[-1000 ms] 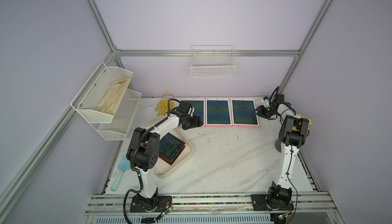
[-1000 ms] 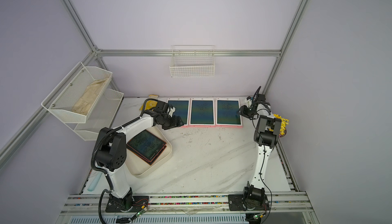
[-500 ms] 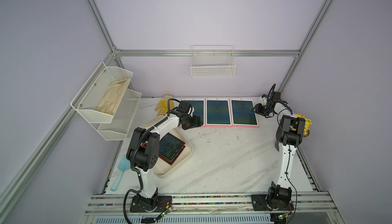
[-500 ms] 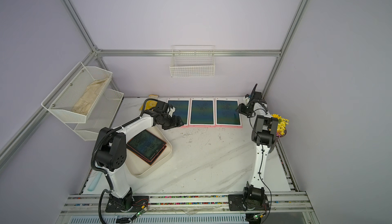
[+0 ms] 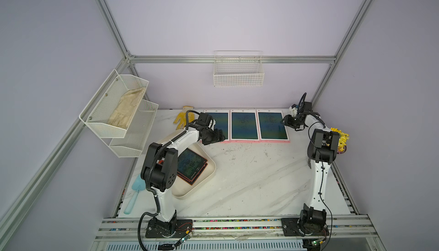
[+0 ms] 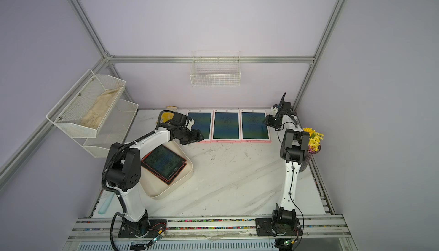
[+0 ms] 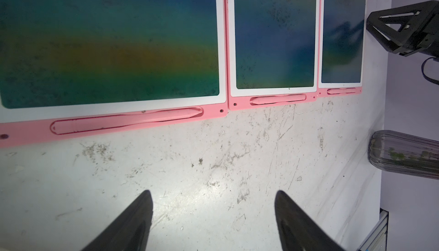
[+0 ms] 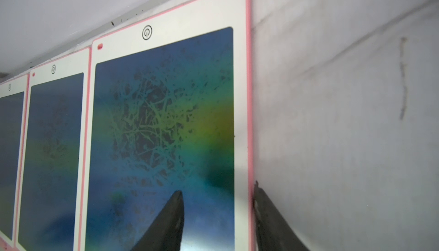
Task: Take out the writing tablet from the storage box
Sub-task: Place the writing tablet at the center of the board.
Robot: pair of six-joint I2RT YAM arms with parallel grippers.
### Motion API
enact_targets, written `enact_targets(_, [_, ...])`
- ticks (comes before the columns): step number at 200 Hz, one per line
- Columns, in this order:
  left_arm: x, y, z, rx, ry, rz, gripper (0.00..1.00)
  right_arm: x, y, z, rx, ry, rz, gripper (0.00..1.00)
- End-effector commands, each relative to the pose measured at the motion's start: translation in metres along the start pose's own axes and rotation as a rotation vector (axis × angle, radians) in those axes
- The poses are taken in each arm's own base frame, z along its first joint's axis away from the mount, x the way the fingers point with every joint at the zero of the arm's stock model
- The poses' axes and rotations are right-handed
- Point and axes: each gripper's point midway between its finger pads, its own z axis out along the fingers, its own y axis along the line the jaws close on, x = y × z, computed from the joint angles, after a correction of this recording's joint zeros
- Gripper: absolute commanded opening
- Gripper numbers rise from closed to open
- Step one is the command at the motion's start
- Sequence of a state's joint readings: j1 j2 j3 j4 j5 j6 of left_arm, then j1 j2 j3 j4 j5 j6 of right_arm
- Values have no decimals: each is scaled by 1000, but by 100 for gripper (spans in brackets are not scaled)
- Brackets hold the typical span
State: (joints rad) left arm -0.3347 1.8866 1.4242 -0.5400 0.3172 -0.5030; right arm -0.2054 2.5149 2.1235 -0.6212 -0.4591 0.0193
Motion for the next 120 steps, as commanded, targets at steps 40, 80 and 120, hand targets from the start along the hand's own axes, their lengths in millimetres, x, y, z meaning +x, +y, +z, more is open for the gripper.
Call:
enact_targets(40, [-4, 27, -30, -25, -56, -10, 80, 57, -4, 34, 47, 170, 6, 48])
enact_targets(80, [-6, 51, -44, -54, -82, -49, 80, 73, -3, 33, 59, 192, 7, 48])
enact_targets(120, [-14, 60, -48, -58, -99, -63, 80, 95, 5, 37, 76, 228, 0, 47])
